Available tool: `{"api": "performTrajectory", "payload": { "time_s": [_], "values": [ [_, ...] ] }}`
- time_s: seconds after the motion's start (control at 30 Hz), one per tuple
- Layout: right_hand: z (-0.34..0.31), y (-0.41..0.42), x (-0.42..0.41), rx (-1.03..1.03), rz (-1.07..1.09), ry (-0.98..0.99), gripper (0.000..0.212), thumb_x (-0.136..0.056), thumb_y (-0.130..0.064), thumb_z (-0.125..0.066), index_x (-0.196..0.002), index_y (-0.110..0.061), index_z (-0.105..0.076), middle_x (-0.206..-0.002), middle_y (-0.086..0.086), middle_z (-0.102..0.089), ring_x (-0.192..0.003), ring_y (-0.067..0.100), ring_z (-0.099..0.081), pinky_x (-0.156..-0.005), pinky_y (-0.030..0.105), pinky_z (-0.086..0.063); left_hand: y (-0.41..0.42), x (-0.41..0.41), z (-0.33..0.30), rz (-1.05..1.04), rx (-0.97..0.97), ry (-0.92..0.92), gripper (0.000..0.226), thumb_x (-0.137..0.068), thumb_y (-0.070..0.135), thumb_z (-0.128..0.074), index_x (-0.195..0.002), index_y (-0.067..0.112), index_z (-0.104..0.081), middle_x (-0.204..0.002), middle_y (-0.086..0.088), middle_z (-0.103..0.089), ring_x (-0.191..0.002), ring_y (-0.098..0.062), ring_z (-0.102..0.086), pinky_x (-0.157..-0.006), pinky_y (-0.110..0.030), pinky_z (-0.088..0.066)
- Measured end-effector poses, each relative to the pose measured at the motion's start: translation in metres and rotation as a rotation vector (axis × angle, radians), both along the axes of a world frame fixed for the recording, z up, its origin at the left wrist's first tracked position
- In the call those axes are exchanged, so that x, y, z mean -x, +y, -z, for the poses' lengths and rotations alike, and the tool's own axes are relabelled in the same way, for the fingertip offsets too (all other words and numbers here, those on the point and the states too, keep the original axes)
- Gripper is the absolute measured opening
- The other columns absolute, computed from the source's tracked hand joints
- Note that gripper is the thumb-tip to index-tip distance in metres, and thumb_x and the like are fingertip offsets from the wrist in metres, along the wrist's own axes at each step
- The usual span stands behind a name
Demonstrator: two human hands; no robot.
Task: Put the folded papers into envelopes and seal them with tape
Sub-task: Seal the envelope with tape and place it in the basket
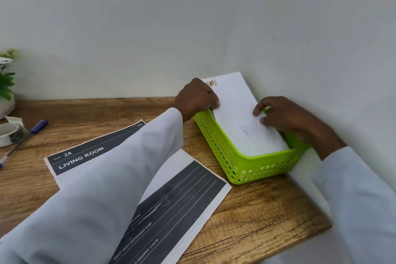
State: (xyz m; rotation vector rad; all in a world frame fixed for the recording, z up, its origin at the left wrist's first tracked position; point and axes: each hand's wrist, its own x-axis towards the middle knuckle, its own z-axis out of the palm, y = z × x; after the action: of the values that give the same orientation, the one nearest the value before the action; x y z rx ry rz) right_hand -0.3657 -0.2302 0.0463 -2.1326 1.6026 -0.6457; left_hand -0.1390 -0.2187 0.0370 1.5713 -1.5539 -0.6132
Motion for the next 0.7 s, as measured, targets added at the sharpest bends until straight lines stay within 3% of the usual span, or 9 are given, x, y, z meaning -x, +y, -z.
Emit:
{"api": "performTrajectory", "payload": {
  "time_s": [0.03,0.13,0.23,0.27,0.37,0.47,0.53,0.6,0.7],
  "values": [
    [-0.005,0.005,0.002,0.001,-0.027,-0.140,0.031,-0.087,0.008,-0.058,-0.078,-0.020,-0.068,-0.069,-0.002,-0.058,-0.060,0.012,-0.048,-0.049,0.022,-0.036,0.003,-0.001,-0.002,0.062,0.007,0.115,0.014,-0.073,0.004,-0.076,-0.088,0.004,-0.077,-0.076,-0.004,-0.074,-0.070,-0.008,-0.068,-0.067,-0.029,-0.056],
    [-0.014,0.017,0.003,0.007,-0.044,-0.417,0.031,-0.093,0.004,-0.054,-0.081,-0.017,-0.074,-0.086,0.005,-0.068,-0.071,0.009,-0.054,-0.060,0.021,-0.040,0.015,-0.001,-0.012,0.170,-0.078,0.229,0.017,-0.078,0.000,-0.076,-0.095,0.000,-0.074,-0.040,0.014,-0.055,-0.032,0.005,-0.044,-0.036,-0.007,-0.031],
    [-0.016,0.025,0.003,-0.074,-0.119,-0.525,0.013,-0.089,-0.009,-0.070,-0.098,-0.016,-0.075,-0.104,0.002,-0.074,-0.084,0.014,-0.064,-0.067,0.021,-0.053,0.018,-0.001,-0.016,0.146,-0.087,0.314,0.018,-0.078,0.002,-0.077,-0.096,0.002,-0.074,-0.041,0.014,-0.054,-0.035,0.001,-0.041,-0.034,-0.007,-0.025],
    [-0.017,0.027,0.006,-0.112,-0.164,-0.528,0.023,-0.083,-0.016,-0.076,-0.106,-0.017,-0.074,-0.109,-0.001,-0.075,-0.090,0.014,-0.068,-0.071,0.020,-0.056,0.017,-0.001,-0.016,0.111,-0.072,0.356,0.016,-0.078,0.003,-0.077,-0.094,0.004,-0.075,-0.047,0.011,-0.057,-0.039,-0.002,-0.041,-0.035,-0.009,-0.026],
    [-0.018,0.034,0.020,-0.170,-0.297,-0.445,0.059,-0.062,-0.031,-0.088,-0.118,-0.030,-0.071,-0.119,-0.009,-0.072,-0.107,0.010,-0.069,-0.084,0.022,-0.057,0.014,-0.002,-0.015,0.033,-0.049,0.449,0.012,-0.080,0.005,-0.077,-0.091,0.003,-0.075,-0.060,-0.001,-0.060,-0.043,-0.006,-0.044,-0.037,-0.014,-0.030],
    [-0.019,0.041,0.023,-0.208,-0.408,-0.223,0.080,-0.050,-0.041,-0.095,-0.123,-0.048,-0.064,-0.120,-0.024,-0.068,-0.108,0.000,-0.065,-0.084,0.014,-0.053,0.012,-0.006,-0.014,-0.003,-0.047,0.502,0.011,-0.081,0.002,-0.074,-0.091,0.000,-0.074,-0.062,-0.007,-0.061,-0.043,-0.008,-0.048,-0.040,-0.015,-0.038],
    [-0.017,0.046,0.020,-0.132,-0.411,-0.107,0.080,-0.052,-0.040,-0.096,-0.121,-0.056,-0.061,-0.116,-0.036,-0.063,-0.104,-0.011,-0.061,-0.078,0.004,-0.047,0.011,-0.007,-0.013,-0.018,-0.055,0.506,0.008,-0.081,0.002,-0.074,-0.089,0.001,-0.074,-0.061,-0.006,-0.062,-0.043,-0.008,-0.049,-0.041,-0.015,-0.041],
    [-0.016,0.047,0.015,0.016,-0.344,-0.063,0.068,-0.060,-0.034,-0.091,-0.117,-0.058,-0.063,-0.115,-0.036,-0.064,-0.107,-0.008,-0.060,-0.077,0.004,-0.045,0.011,-0.006,-0.011,-0.024,-0.055,0.515,0.009,-0.081,0.002,-0.074,-0.089,0.000,-0.074,-0.060,-0.006,-0.062,-0.042,-0.007,-0.051,-0.042,-0.015,-0.043],
    [-0.017,0.046,0.011,0.187,-0.165,0.105,0.061,-0.062,-0.042,-0.082,-0.118,-0.056,-0.063,-0.147,-0.018,-0.050,-0.128,0.009,-0.052,-0.099,0.026,-0.044,0.013,-0.003,-0.008,-0.009,-0.041,0.560,0.011,-0.080,-0.002,-0.074,-0.091,-0.005,-0.072,-0.060,-0.006,-0.063,-0.038,-0.005,-0.056,-0.042,-0.014,-0.047]
  ]
}}
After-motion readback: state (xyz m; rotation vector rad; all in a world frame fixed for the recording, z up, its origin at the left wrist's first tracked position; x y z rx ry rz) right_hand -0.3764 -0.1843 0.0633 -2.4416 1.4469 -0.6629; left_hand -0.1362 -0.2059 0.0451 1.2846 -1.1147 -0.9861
